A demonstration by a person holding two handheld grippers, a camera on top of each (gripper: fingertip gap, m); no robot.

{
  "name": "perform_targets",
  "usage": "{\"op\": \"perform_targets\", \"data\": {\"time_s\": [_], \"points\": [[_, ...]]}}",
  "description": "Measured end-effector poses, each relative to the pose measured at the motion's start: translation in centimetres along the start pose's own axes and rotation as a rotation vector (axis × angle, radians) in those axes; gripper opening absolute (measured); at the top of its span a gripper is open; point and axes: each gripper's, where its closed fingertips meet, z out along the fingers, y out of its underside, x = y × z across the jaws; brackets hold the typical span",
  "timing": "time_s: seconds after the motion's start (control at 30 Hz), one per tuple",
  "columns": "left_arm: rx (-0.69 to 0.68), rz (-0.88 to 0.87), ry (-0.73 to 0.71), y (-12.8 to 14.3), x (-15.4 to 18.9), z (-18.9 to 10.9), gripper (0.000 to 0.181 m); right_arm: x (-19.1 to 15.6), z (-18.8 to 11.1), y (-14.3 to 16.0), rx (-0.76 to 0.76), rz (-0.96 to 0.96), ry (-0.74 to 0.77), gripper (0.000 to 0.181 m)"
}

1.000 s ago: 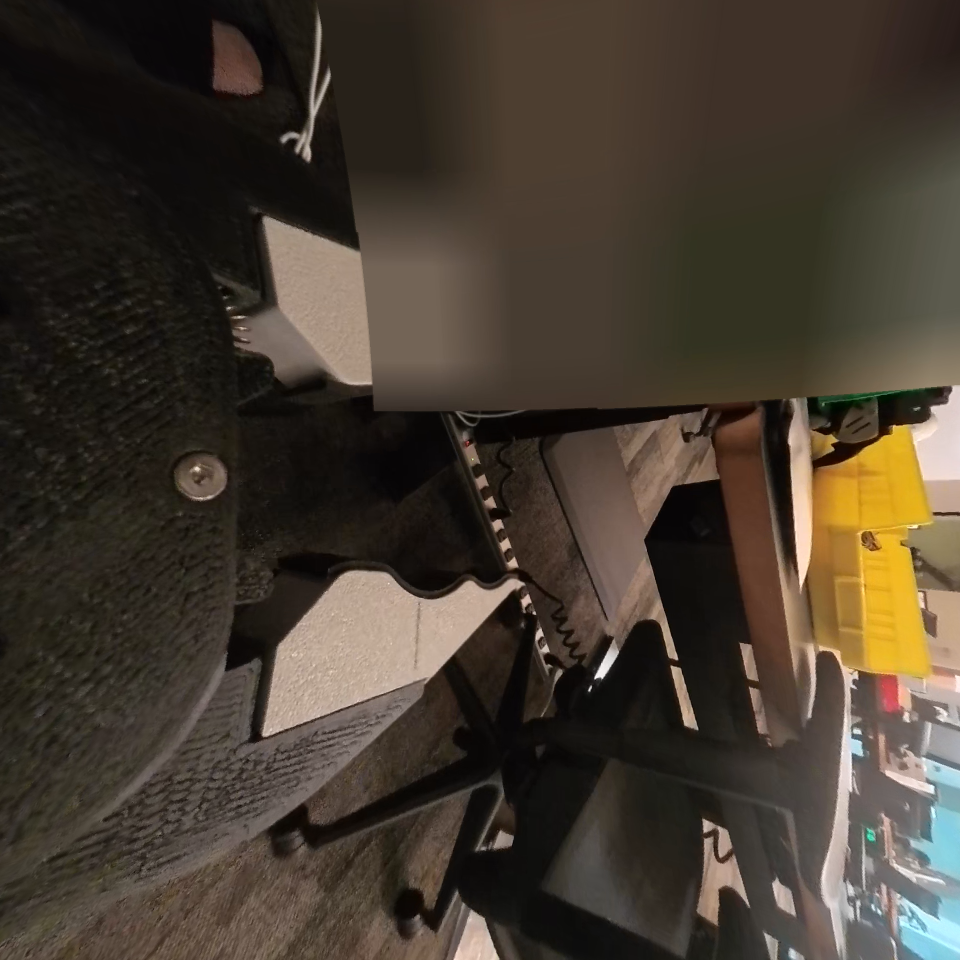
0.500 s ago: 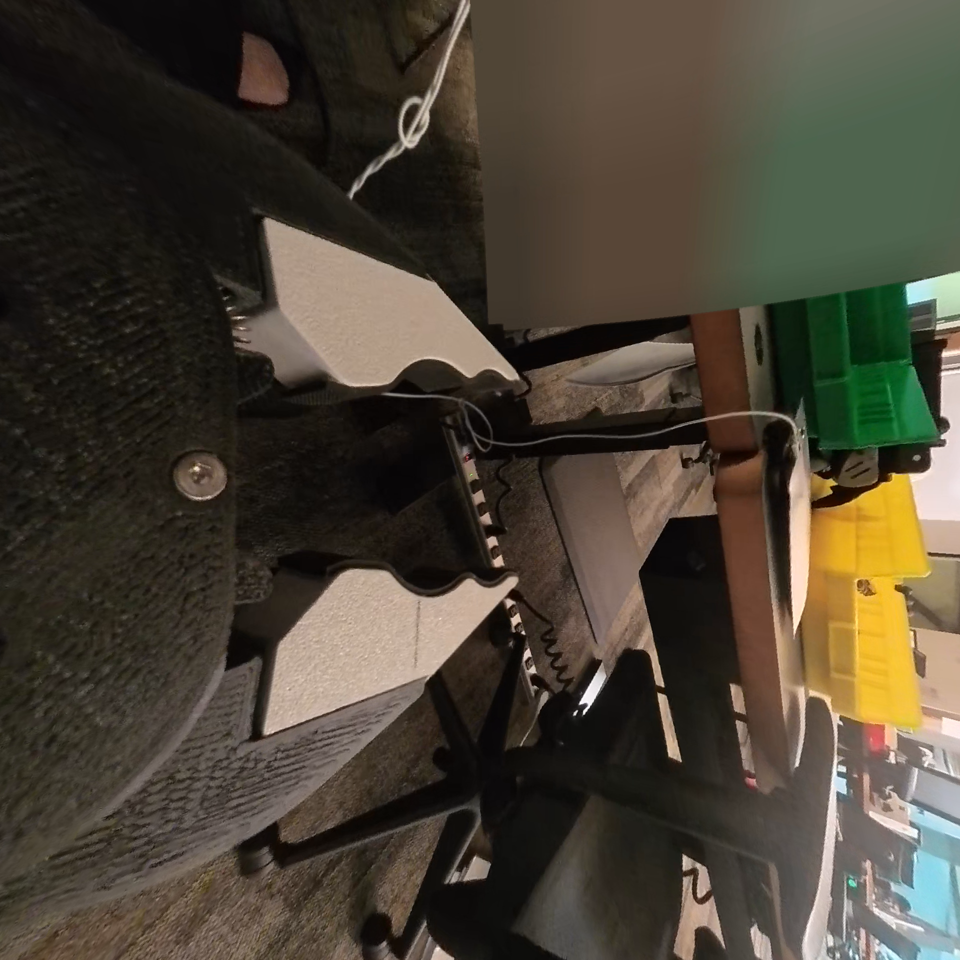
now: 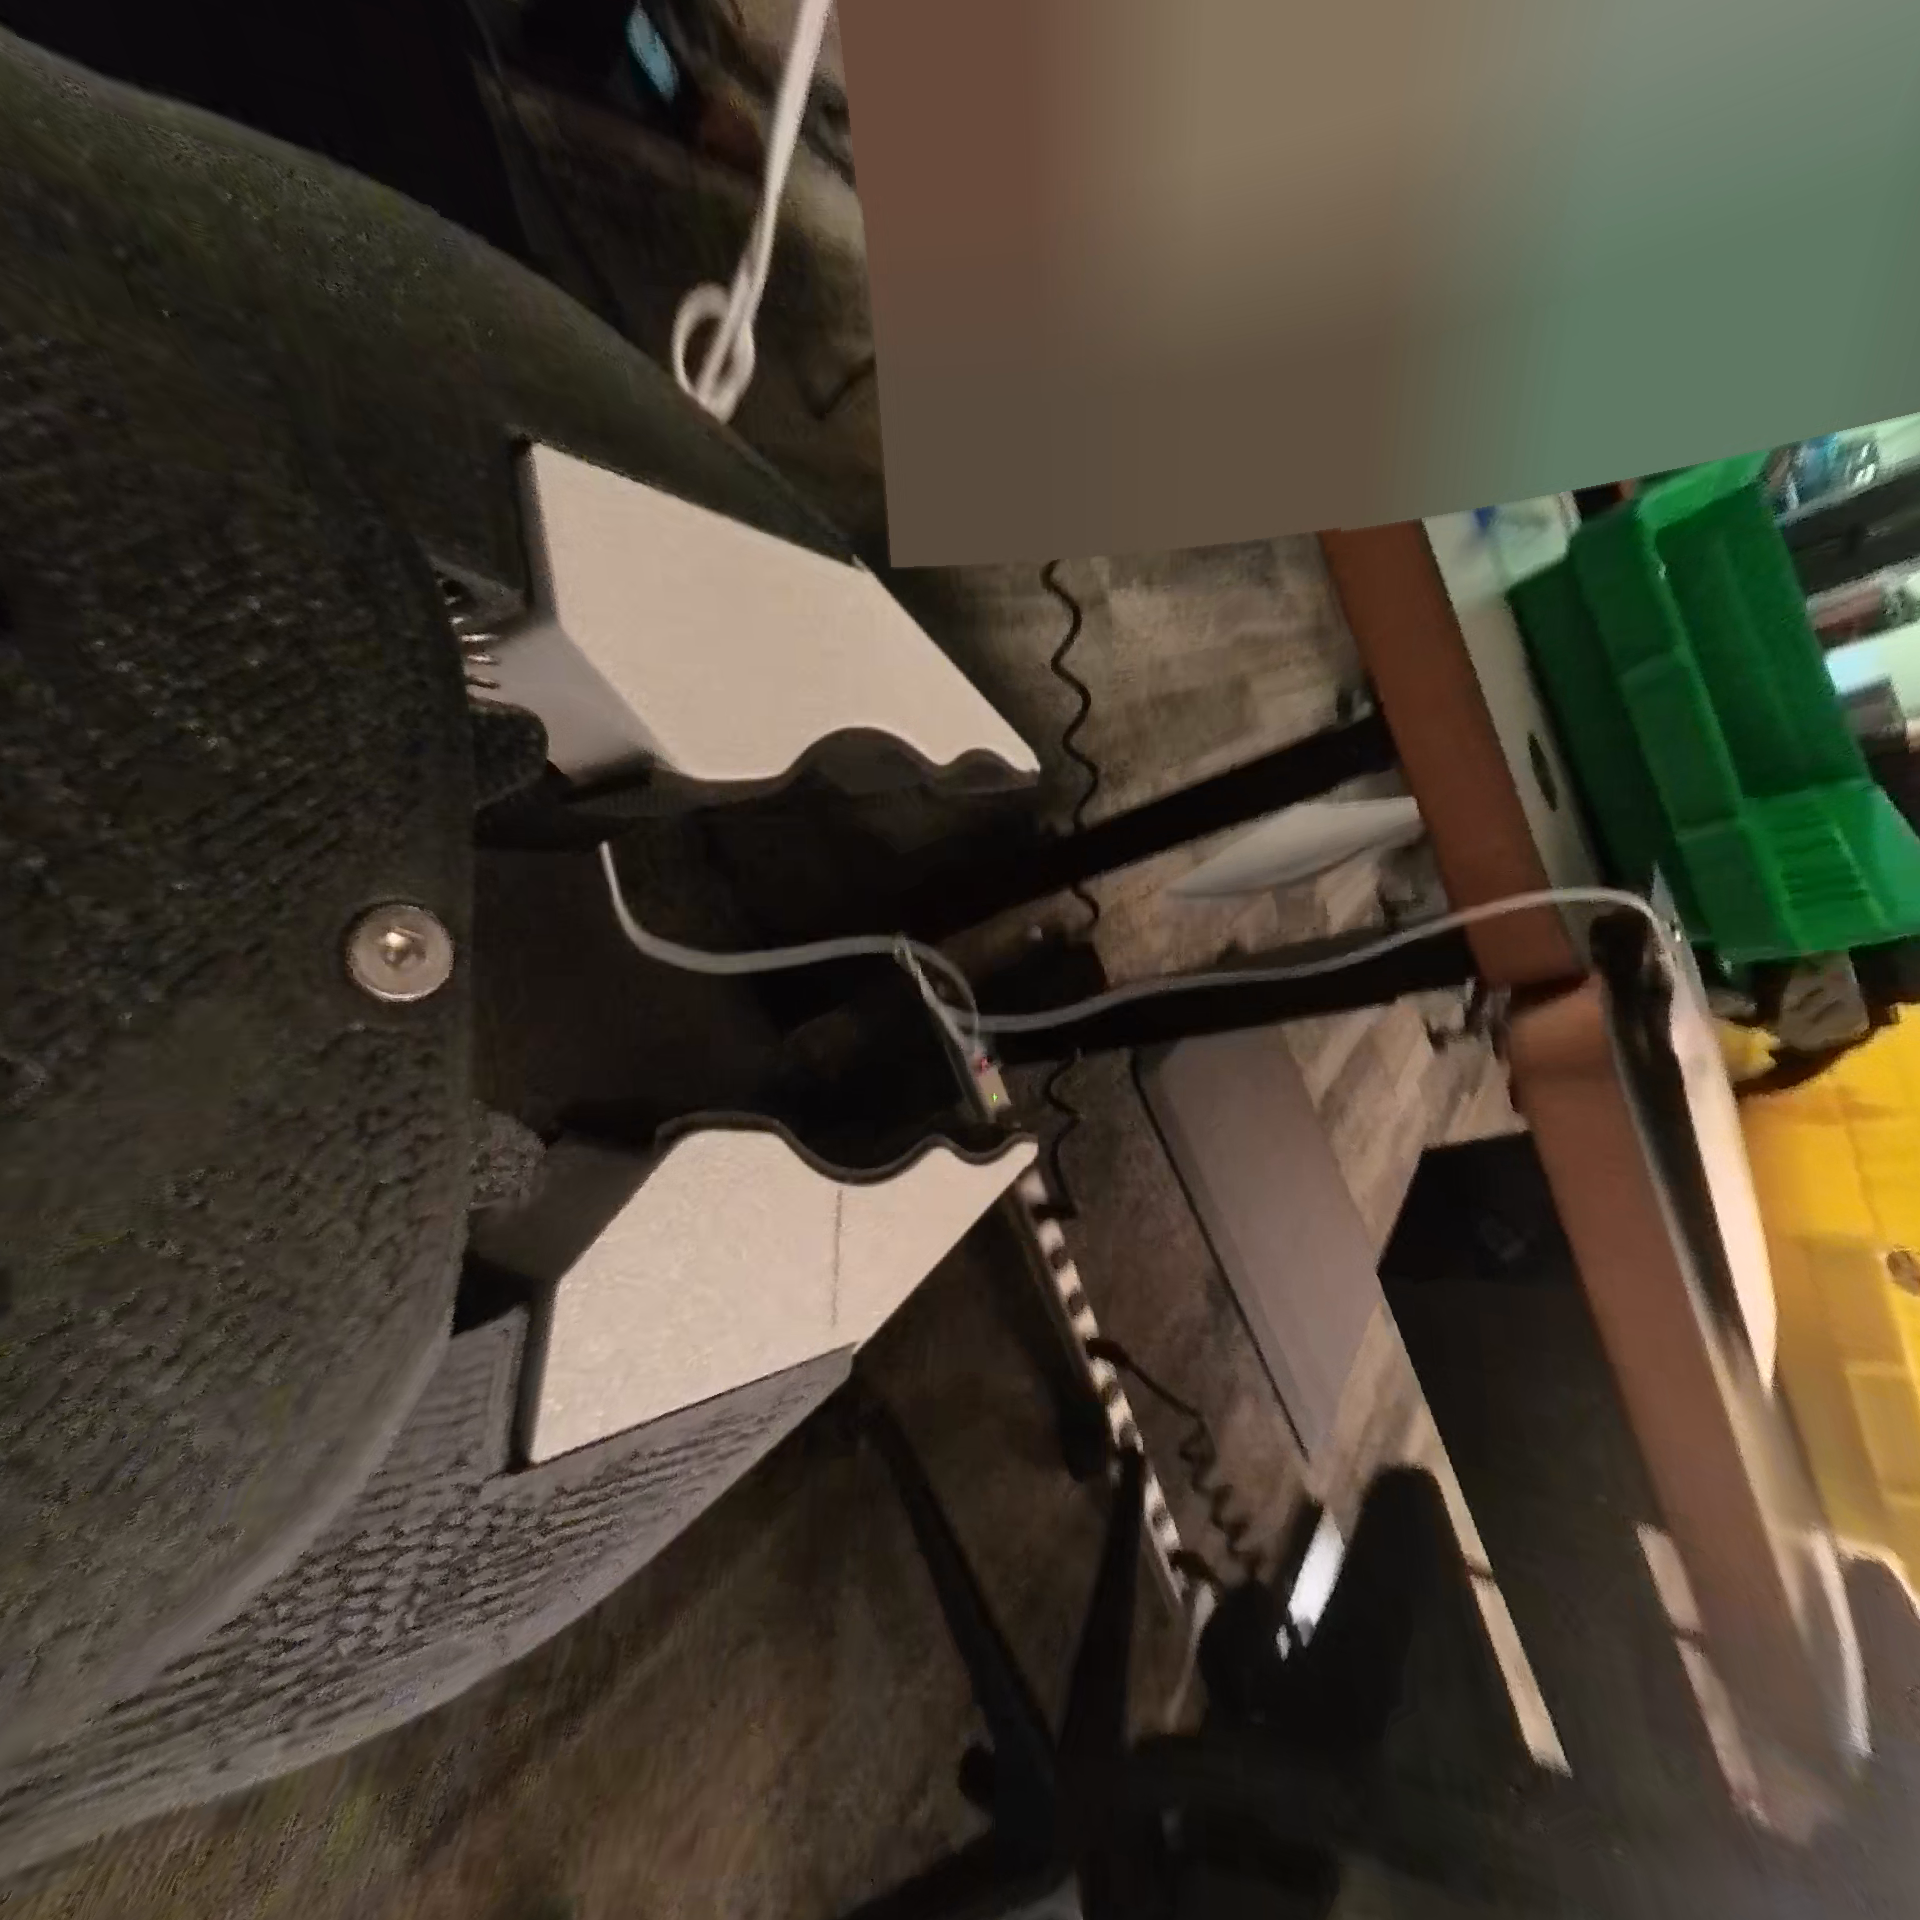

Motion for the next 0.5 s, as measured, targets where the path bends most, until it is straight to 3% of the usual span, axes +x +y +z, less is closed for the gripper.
{"op": "perform_targets", "data": {"time_s": [0.17,0.3,0.5], "points": [[0.073,-0.041,0.064,-0.7,3.4,0.5,0.121,-0.8,-0.3,0.2,-0.032,0.105,-0.106,0.054],[0.069,-0.051,0.09,0.1,5.8,0.8,0.123,2.0,-1.2,0.0,-0.001,0.171,-0.009,0.066],[0.083,-0.064,0.082,-0.9,7.3,0.0,0.125,4.3,-2.3,0.4,-0.004,0.264,0.026,0.063]]}}
